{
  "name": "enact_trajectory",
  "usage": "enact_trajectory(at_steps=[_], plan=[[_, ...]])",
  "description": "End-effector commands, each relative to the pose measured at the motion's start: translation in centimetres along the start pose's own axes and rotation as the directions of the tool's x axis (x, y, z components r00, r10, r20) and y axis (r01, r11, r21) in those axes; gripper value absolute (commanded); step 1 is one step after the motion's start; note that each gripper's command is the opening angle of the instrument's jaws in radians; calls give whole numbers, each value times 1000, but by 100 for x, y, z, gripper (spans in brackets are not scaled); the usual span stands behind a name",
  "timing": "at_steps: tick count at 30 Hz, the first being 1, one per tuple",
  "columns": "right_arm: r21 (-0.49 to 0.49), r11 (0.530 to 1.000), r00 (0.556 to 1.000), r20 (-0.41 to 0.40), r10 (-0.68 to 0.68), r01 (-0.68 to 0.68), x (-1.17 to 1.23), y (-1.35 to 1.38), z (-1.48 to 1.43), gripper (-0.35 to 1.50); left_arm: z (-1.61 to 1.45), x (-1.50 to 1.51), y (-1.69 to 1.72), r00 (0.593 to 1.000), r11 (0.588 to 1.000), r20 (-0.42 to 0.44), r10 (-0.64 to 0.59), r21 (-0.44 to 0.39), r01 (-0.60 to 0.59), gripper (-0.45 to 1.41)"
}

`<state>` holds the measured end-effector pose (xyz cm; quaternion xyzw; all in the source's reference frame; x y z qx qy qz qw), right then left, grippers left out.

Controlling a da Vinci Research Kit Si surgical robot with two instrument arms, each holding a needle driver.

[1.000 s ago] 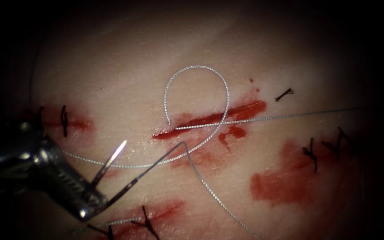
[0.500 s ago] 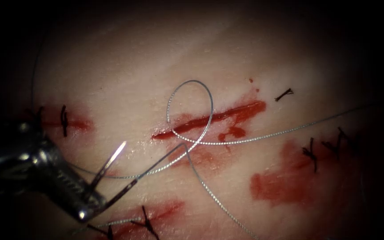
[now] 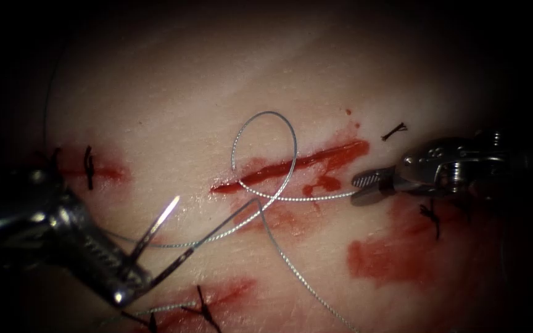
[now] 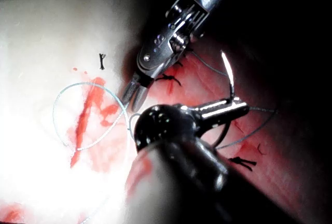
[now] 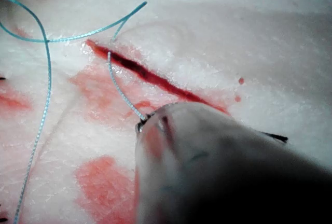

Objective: Wound Closure

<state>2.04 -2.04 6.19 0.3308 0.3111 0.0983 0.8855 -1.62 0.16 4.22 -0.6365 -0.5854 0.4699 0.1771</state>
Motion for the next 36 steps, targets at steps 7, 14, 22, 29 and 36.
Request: enact_trajectory(at_steps=[7,14,22,29,36], plan=[[55,994,996,-14,-92,93,34,-14,40,27,3,-6,-8,1000,1000,5,0,-2,0,-45],[-55,994,994,-40,-98,96,53,-12,54,64,4,-6,-9,1000,1000,6,0,-3,0,-45],[-89,993,995,-46,-85,81,67,-3,70,63,5,-8,-11,1000,1000,11,-4,-5,4,-45],[-107,991,996,-25,-86,83,68,1,86,-33,5,-9,-12,1000,1000,13,-4,-5,4,-45],[-99,989,994,-1,-109,108,54,3,69,-35,5,-9,-11,1000,1000,17,-5,-6,5,-45]])
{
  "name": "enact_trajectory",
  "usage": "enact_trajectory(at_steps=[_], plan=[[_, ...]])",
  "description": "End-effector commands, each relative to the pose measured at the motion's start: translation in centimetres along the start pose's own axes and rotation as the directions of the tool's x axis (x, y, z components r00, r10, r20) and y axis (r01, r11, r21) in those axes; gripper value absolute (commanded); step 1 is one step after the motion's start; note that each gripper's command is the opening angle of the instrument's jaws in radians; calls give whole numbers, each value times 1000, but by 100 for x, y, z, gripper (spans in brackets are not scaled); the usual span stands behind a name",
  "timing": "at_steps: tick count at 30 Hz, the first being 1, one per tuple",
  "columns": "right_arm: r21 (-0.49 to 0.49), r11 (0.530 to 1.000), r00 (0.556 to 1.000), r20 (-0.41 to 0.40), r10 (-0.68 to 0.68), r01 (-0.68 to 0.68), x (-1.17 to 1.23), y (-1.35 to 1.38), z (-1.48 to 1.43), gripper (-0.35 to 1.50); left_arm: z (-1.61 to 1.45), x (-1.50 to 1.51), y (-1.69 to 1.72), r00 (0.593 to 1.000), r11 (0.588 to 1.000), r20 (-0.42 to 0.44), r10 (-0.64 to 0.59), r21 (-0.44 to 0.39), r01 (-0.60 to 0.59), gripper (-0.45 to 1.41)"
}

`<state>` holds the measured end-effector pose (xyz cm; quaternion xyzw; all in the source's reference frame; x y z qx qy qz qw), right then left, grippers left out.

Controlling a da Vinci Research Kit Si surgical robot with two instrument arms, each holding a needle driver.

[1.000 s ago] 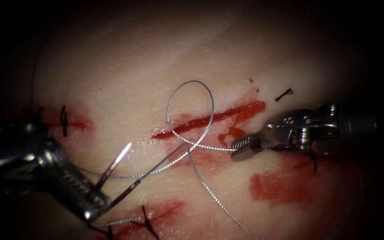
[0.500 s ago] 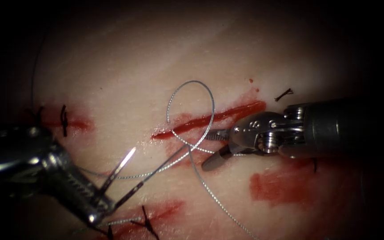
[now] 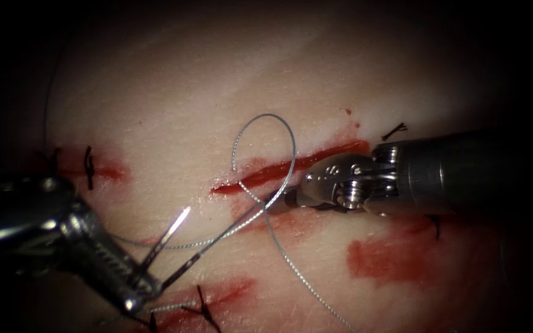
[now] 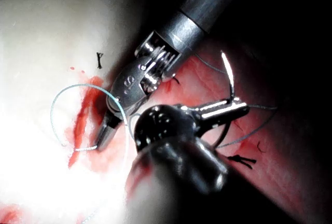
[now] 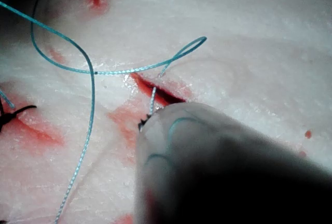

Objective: Wound Closure

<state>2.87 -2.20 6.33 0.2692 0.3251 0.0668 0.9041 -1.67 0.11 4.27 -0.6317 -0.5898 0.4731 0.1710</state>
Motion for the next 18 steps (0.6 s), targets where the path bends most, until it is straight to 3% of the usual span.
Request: enact_trajectory(at_steps=[1,3,6,11,13,14,18], plan=[[-5,1000,1000,-5,1,-1,-1,6,-3,-35,2,-3,-6,1000,1000,0,-1,0,1,-45],[-29,1000,1000,-14,10,-10,-14,16,-23,-35,2,-3,-6,1000,1000,0,-1,0,1,-45],[-56,995,997,-6,81,-81,-54,38,-75,-35,2,-3,-5,1000,1000,0,-1,-1,1,-45],[-101,981,985,33,167,-163,-110,60,-131,-35,2,-4,-5,1000,1000,1,-1,-1,1,-45],[-132,976,982,58,183,-174,-138,71,-157,-35,3,-4,-5,1000,1000,1,-1,-1,1,-45],[-160,968,974,85,210,-195,-165,81,-180,-35,3,-4,-5,1000,1000,1,-1,-1,1,-45],[-218,949,957,127,260,-229,-219,98,-226,-35,3,-4,-5,1000,1000,1,-1,-1,1,-45]])
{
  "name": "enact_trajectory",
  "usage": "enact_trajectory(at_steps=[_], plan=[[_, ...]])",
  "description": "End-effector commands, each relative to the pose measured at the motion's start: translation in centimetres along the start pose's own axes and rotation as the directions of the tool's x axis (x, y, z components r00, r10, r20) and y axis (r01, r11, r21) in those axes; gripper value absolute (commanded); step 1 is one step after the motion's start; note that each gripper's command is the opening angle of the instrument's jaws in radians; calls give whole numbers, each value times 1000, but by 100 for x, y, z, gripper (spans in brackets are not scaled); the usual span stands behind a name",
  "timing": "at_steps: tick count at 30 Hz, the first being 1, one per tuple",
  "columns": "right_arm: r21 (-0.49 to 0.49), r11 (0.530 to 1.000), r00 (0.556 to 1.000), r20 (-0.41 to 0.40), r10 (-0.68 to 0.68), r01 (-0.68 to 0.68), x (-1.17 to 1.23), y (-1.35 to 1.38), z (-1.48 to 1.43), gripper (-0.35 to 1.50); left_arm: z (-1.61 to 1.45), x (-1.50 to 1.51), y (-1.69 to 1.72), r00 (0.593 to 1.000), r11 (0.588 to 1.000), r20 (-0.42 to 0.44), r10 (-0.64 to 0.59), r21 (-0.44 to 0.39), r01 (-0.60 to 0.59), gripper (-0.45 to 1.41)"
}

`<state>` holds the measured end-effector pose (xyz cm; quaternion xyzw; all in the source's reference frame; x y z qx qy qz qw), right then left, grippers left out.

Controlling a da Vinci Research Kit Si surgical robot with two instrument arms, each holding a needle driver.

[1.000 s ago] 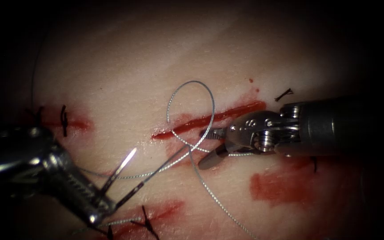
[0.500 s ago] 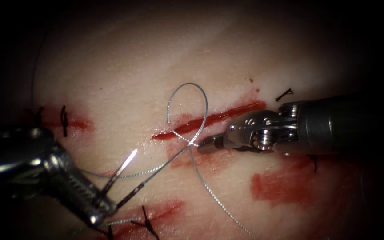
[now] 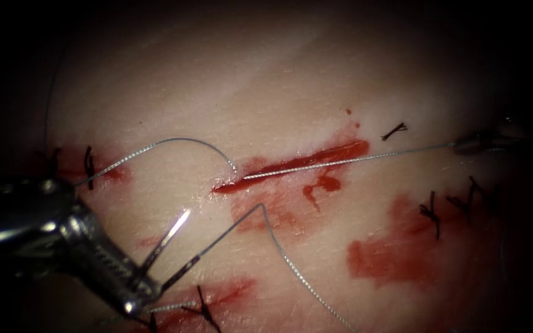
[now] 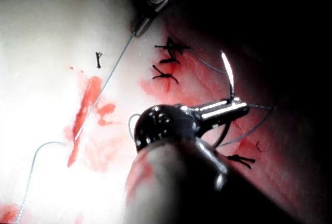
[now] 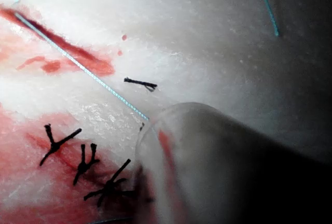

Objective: Wound Closure

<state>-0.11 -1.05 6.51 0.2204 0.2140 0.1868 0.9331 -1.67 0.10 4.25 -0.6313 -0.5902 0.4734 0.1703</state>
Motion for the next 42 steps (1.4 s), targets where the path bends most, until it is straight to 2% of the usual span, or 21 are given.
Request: enact_trajectory(at_steps=[1,6,8,13,16,17,19,20,21,22,23,25,26,28,30,34,35,36,38,40,42], plan=[[-10,1000,1000,9,17,-17,-16,14,-2,-35,2,-3,-7,1000,1000,0,0,0,0,-45],[-45,992,990,76,120,-117,-84,42,-34,-35,2,-4,-6,1000,1000,0,0,-1,0,-45],[-56,989,985,91,144,-140,-101,49,-41,-35,2,-4,-6,1000,1000,0,-1,-1,1,-45],[-78,986,980,125,154,-146,-132,62,-57,-35,2,-4,-6,1000,1000,3,-1,-1,1,-45],[-91,985,978,135,158,-147,-132,63,-59,-35,2,-4,-6,1000,1000,3,-1,-2,1,-45],[-96,985,978,135,157,-145,-127,62,-59,-6,2,-4,-6,1000,1000,3,-1,-2,1,-45],[-97,987,984,110,138,-127,-114,58,-62,93,2,-4,-6,1000,1000,3,-1,-2,1,-45],[-99,989,989,84,119,-111,-102,53,-68,98,2,-4,-6,1000,1000,2,-1,-1,1,-45],[-102,989,991,65,116,-109,-92,47,-73,94,2,-4,-6,1000,1000,2,-1,-1,1,-45],[-109,989,993,56,108,-101,-81,41,-78,76,2,-4,-6,1000,1000,2,-1,-1,1,-45],[-138,987,995,42,91,-85,-51,25,-86,4,2,-4,-7,1000,1000,2,-1,-1,1,-45],[-155,987,997,61,43,-33,-22,10,-84,22,2,-4,-7,1000,1000,-1,-2,0,2,-45],[-165,986,998,62,16,-6,11,-7,-75,74,2,-4,-9,1000,1000,-2,-1,1,1,-45],[-172,984,999,41,-32,39,43,-27,-58,91,1,-5,-10,1000,1000,-1,-1,1,1,-45],[-162,984,997,-11,-74,72,69,-44,-42,94,1,-5,-11,1000,1000,0,0,0,0,-45],[-27,994,984,-139,-110,107,124,-83,-5,98,2,-5,-10,1000,1000,0,-1,0,1,-45],[22,994,975,-195,-103,110,142,-100,9,79,2,-5,-10,1000,1000,1,-1,0,1,-45],[57,989,971,-206,-119,133,160,-121,29,78,2,-5,-10,1000,1000,1,-1,0,1,-45],[88,982,968,-204,-147,168,170,-137,46,83,2,-5,-10,1000,1000,1,-1,0,1,-45],[173,962,964,-198,-176,211,181,-158,69,46,2,-5,-10,1000,1000,1,-1,0,1,-45],[207,947,959,-194,-206,246,187,-174,90,39,2,-5,-10,1000,1000,2,-1,-1,1,-45]])
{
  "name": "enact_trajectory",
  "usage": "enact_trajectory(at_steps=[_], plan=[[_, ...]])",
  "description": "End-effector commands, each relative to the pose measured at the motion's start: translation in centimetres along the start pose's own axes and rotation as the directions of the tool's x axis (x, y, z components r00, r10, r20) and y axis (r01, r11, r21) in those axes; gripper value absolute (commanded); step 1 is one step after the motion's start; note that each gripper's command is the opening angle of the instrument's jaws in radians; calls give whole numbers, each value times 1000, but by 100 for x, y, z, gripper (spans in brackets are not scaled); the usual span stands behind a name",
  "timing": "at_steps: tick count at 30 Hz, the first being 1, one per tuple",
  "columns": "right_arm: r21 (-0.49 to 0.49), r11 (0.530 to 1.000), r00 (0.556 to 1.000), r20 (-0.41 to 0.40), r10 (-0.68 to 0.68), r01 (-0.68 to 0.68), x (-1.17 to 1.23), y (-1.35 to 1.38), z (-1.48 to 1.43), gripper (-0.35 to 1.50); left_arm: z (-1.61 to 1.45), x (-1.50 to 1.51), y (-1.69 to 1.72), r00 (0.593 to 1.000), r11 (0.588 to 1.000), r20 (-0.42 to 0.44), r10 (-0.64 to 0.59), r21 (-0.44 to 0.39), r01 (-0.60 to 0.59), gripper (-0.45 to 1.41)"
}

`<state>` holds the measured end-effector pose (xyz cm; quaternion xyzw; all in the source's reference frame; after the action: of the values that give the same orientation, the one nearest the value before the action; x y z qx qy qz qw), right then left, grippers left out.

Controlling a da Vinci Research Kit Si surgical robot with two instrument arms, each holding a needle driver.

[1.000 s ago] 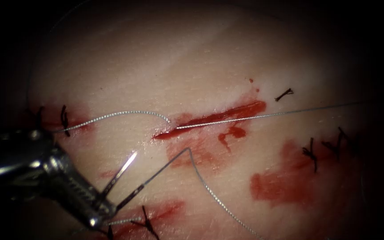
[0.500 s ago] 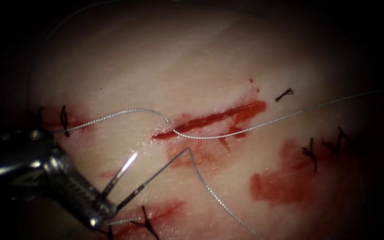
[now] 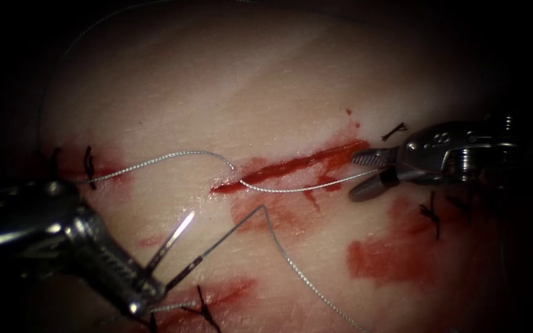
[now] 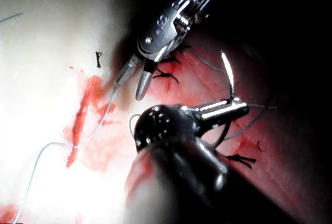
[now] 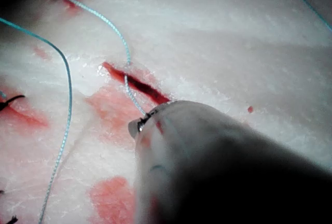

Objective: Wound Closure

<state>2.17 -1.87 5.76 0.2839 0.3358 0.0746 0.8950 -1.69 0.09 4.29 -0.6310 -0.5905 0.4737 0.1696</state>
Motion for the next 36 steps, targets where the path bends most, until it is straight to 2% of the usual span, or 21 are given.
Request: enact_trajectory(at_steps=[1,4,8,10,12,13,18,21,23,26,29,31,34,36], plan=[[15,999,999,8,-33,33,10,-9,33,34,2,-4,-6,1000,1000,0,-1,0,1,-45],[38,997,998,15,-65,64,13,-13,52,24,2,-4,-6,1000,1000,0,-1,0,1,-45],[56,994,994,42,-99,96,19,-7,69,21,2,-4,-7,1000,1000,1,-1,0,1,-45],[26,994,993,42,-111,110,21,-3,69,31,2,-4,-7,1000,1000,1,-1,-1,1,-45],[-31,990,990,39,-136,137,25,1,66,49,2,-4,-6,1000,1000,1,-7,0,7,-45],[-87,987,991,36,-131,133,28,5,63,42,2,-4,-7,1000,1000,2,-8,0,8,-45],[-105,983,987,77,-142,150,23,11,73,39,3,-4,-7,1000,1000,5,-8,-2,8,-45],[-116,980,985,93,-149,159,15,11,86,68,3,-4,-7,1000,1000,6,-8,-2,8,-45],[-126,978,983,98,-153,165,11,11,98,79,3,-4,-7,1000,1000,7,-9,-2,9,-45],[-132,977,983,101,-155,167,11,11,107,83,4,-5,-6,1000,1000,7,-9,-3,9,-45],[-135,977,983,102,-154,167,12,13,110,68,5,-5,-5,1000,1000,7,-9,-3,9,-45],[-94,982,982,104,-156,166,9,11,107,-33,5,-5,-5,1000,1000,8,-9,-3,9,-45],[14,988,982,101,-157,157,10,10,100,-35,5,-5,-5,1000,1000,8,-9,-4,9,-45],[16,987,982,100,-161,160,11,11,96,-35,5,-5,-5,1000,1000,8,-9,-4,9,-45]])
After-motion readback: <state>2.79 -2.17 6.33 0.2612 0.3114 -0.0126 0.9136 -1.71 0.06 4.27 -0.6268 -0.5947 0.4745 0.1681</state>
